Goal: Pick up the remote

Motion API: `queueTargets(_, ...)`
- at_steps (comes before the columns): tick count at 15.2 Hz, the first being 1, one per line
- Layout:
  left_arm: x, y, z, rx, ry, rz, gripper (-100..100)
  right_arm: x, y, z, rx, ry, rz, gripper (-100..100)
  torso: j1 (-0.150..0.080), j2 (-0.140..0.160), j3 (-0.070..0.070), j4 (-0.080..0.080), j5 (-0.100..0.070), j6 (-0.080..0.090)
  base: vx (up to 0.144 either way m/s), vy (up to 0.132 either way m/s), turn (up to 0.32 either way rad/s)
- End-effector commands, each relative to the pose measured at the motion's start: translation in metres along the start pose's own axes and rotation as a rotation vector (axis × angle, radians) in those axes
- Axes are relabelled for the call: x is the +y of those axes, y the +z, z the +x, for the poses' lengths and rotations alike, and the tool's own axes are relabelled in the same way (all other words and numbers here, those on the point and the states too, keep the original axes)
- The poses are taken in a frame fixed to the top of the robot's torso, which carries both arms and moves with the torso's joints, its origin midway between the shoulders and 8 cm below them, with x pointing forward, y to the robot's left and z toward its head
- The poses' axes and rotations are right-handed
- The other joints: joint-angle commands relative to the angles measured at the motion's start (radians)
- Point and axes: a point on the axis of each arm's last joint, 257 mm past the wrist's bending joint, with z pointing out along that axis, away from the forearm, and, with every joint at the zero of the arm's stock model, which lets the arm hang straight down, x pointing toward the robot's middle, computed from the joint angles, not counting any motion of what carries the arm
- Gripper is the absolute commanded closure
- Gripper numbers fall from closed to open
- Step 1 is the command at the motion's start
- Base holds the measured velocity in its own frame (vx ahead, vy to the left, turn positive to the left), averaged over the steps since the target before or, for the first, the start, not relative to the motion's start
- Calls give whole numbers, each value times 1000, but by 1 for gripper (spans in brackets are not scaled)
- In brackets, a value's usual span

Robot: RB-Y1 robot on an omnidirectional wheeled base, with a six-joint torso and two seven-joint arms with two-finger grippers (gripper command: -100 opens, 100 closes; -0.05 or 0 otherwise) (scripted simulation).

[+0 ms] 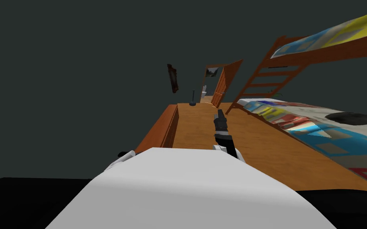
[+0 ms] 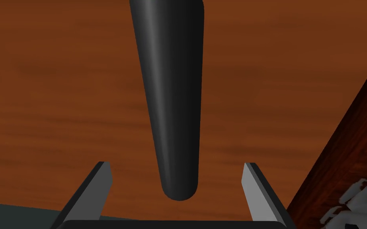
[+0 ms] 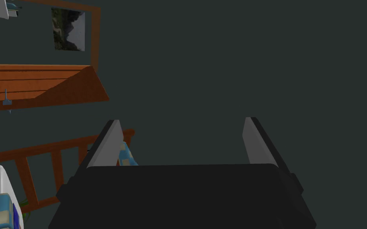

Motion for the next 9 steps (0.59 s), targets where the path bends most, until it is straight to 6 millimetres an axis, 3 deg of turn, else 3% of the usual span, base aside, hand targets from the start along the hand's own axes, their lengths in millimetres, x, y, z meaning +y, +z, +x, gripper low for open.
queueTargets(1, 18, 1, 5, 34, -15, -43, -100, 0, 0, 0, 0, 0, 0, 0, 0, 0, 0, 0, 0, 0, -2, 26, -226)
queueTargets(2, 31, 0, 7, 62, -31, -74, -100, 0, 0, 0, 0, 0, 0, 0, 0, 0, 0, 0, 0, -1, -2, 27, -248)
queueTargets(4, 32, 0, 9, 67, -31, -78, -100, 0, 0, 0, 0, 0, 0, 0, 1, 0, 0, 0, 0, -1, -3, 21, -109)
queueTargets(9, 64, -5, 21, 156, -76, -154, -100, 0, 0, 0, 0, 0, 0, 0, 0, 0, 0, 0, 0, -1, -4, 12, -177)
